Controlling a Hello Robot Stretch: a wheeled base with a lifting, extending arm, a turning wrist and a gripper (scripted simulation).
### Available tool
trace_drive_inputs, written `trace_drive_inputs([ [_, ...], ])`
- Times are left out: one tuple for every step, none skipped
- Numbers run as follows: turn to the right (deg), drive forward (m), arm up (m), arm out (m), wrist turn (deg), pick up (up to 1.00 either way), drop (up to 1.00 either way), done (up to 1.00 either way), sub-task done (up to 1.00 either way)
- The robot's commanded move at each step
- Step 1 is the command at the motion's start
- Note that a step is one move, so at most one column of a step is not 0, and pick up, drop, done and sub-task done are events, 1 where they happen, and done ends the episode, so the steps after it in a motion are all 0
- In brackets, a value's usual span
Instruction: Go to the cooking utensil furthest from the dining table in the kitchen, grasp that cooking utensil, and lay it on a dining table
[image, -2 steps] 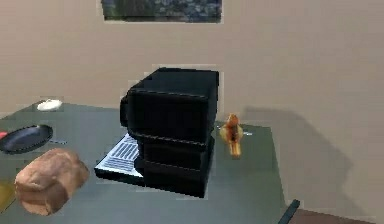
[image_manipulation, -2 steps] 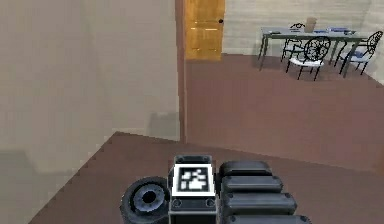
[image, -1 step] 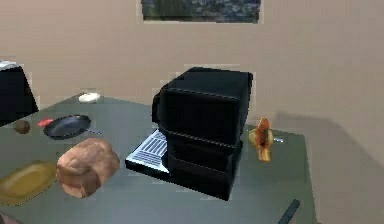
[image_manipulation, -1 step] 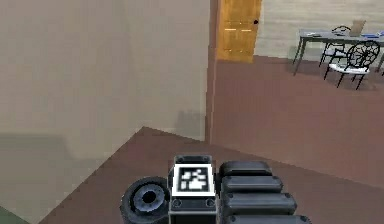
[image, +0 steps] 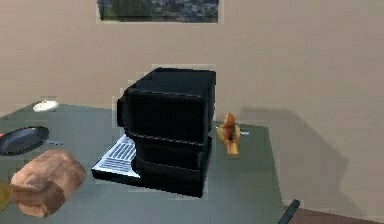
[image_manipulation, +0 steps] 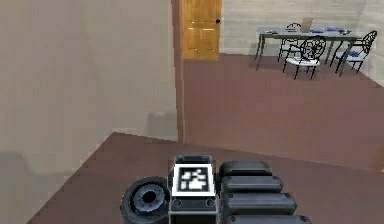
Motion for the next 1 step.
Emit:
trace_drive_inputs([
  [-45.0,0.00,0.00,0.00,0.0,0.00,0.00,0.00,0.00],
])
